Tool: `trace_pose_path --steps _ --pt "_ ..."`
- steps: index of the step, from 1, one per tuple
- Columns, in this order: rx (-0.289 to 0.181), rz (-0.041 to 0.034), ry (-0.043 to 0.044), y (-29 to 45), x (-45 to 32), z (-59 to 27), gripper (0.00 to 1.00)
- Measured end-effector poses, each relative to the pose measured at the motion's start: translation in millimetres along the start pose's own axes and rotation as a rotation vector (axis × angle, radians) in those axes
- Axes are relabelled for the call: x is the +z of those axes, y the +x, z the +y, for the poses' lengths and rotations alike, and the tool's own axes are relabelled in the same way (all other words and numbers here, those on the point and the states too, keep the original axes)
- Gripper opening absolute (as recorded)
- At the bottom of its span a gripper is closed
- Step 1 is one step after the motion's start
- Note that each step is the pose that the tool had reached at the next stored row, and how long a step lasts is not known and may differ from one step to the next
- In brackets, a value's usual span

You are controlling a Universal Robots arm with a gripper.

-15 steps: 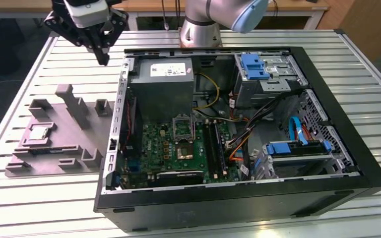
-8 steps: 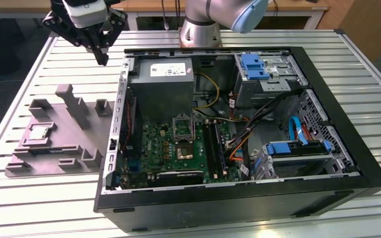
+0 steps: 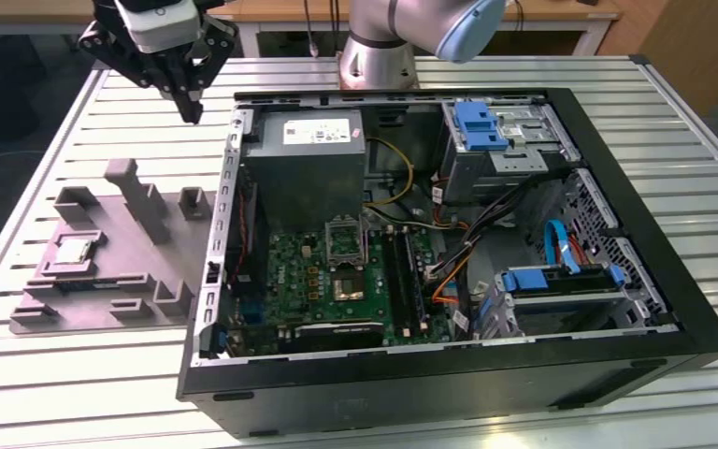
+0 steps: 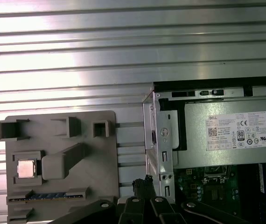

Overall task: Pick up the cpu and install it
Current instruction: 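Reach for the cpu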

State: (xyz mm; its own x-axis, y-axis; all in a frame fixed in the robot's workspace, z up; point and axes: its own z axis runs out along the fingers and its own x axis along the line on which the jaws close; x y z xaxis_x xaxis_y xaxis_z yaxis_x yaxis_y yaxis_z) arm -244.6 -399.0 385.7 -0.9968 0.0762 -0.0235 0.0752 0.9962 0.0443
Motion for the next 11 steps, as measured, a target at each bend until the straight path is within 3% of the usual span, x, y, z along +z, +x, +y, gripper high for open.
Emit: trace_pose_path --steps 11 --pt "0.0 0.0 0.0 4.1 -0.1 -0.3 0.11"
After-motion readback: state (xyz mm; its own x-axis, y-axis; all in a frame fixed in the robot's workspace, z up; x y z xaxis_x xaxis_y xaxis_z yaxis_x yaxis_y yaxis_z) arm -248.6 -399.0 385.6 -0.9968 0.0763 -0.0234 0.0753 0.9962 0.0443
